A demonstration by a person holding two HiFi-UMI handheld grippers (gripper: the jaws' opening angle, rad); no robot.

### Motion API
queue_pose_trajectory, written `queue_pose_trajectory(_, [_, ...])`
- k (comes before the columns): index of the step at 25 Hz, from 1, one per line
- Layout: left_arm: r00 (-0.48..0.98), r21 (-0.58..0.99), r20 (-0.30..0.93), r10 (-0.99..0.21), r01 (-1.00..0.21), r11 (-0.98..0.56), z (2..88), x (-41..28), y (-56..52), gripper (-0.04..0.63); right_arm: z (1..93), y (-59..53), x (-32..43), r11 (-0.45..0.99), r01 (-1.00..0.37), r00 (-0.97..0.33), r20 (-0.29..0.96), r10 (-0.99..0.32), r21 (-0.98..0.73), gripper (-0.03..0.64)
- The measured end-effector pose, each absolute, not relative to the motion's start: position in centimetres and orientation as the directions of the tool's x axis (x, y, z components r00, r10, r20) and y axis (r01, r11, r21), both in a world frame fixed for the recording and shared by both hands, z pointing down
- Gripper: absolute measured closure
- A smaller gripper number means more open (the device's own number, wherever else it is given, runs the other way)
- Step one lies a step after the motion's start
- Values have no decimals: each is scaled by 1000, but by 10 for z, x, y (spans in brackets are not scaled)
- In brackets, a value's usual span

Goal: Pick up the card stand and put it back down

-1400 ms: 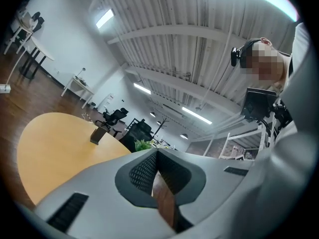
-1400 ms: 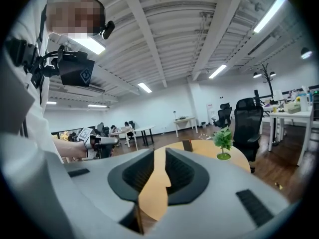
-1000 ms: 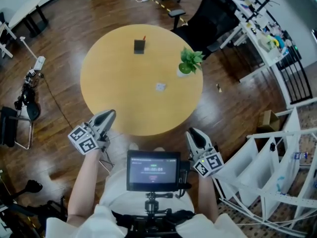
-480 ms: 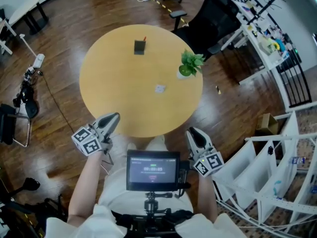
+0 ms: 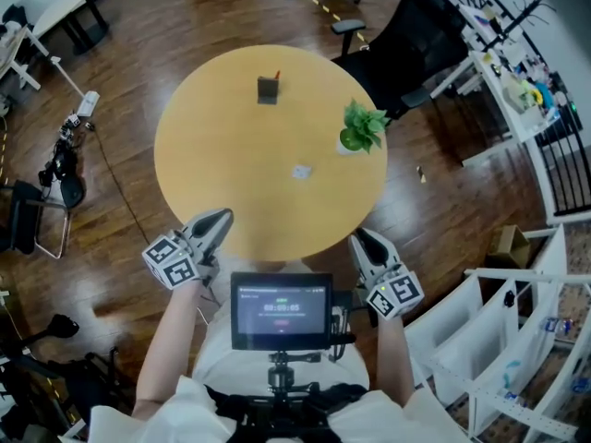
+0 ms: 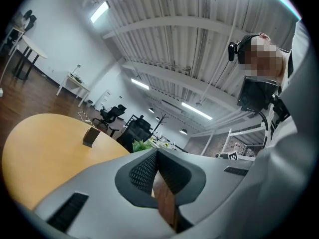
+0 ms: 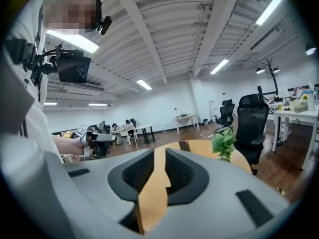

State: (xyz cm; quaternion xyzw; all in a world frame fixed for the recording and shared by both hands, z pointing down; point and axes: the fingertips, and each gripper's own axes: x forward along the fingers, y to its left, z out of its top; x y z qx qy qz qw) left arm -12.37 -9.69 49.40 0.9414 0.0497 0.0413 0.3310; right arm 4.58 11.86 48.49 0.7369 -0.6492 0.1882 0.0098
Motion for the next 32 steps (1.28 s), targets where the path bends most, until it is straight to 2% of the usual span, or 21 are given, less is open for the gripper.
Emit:
queue_pose_trajectory(11, [993, 608, 74, 96, 31, -793, 476, -57, -88, 595, 498, 95, 115, -74, -958, -8, 284, -959, -279, 543])
queue_pose_trajectory(25, [982, 594, 186, -35, -141, -792, 497, -14, -96, 595, 530, 44, 185, 77, -942, -178, 293, -939, -327, 543])
queue_pose_trajectory(32, [968, 596, 224, -111, -226, -771, 516, -8, -97, 595, 557, 29, 194, 142, -925, -266, 336, -904, -353, 543])
